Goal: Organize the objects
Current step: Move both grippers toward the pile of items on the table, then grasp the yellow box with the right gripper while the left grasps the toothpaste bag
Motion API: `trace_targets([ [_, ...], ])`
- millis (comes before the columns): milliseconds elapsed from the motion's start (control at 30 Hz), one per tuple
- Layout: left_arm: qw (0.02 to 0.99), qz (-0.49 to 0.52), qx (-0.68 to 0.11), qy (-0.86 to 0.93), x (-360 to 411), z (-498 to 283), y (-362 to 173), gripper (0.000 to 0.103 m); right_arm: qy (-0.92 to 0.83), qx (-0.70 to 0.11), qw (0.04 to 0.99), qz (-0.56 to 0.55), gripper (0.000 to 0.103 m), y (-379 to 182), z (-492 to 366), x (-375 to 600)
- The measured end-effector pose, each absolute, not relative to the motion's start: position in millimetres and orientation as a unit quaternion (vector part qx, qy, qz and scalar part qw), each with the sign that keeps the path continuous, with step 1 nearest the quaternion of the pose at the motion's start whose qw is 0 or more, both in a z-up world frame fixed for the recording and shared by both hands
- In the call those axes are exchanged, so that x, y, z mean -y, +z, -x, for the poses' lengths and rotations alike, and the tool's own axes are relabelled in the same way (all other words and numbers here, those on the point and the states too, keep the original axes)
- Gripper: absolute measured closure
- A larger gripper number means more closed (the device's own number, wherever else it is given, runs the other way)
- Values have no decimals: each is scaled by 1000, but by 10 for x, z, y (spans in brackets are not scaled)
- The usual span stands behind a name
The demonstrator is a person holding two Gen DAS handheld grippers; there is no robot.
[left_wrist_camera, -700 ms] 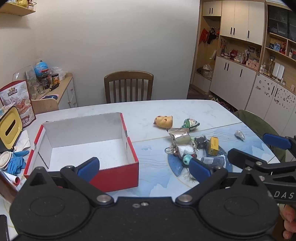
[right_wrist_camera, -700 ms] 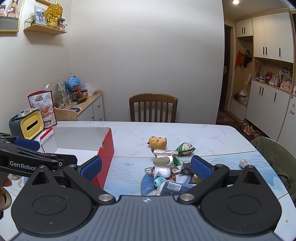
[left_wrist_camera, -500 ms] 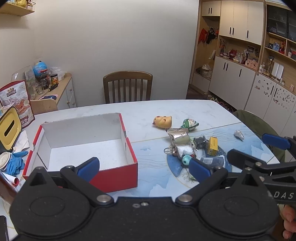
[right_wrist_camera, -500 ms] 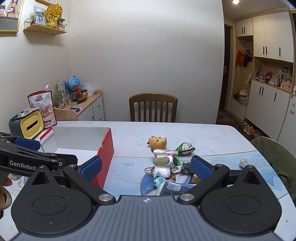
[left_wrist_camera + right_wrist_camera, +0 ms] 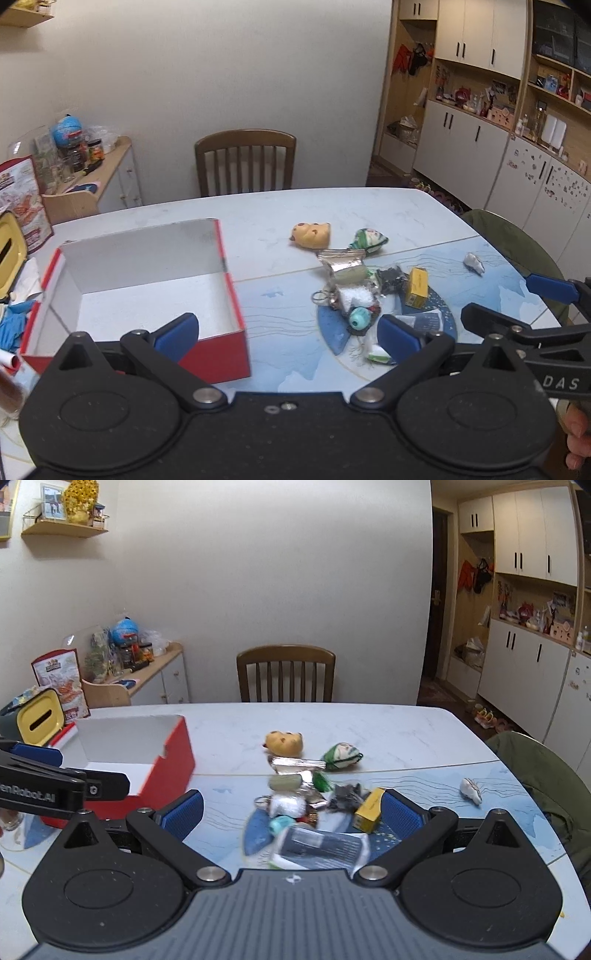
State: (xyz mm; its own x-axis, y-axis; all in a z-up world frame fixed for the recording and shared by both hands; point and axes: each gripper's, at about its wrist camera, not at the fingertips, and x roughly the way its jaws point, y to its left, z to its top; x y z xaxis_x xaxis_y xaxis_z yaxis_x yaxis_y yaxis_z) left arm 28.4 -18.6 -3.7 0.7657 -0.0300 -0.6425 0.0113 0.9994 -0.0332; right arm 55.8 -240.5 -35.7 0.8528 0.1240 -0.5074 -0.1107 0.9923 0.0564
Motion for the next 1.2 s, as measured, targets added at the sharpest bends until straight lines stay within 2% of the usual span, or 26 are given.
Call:
trace_targets([
  [367,931,26,-365,-23,654,-737,-300,0,47,-286,957,10,1,-650,-1170,3071],
  [833,890,50,-453,24,1245,-1466,-947,0,49,-349,936,10,5,-1230,-2189,3611],
  [1067,865,76,-485,99,1314,-1781,-1121,1,58,-395,917,8,14,-1568,-2623,3611],
  [1200,854,86,-497,129,1376,-1928,-1166,0,64,-407,911,5,15,-1651,-2762,3587],
])
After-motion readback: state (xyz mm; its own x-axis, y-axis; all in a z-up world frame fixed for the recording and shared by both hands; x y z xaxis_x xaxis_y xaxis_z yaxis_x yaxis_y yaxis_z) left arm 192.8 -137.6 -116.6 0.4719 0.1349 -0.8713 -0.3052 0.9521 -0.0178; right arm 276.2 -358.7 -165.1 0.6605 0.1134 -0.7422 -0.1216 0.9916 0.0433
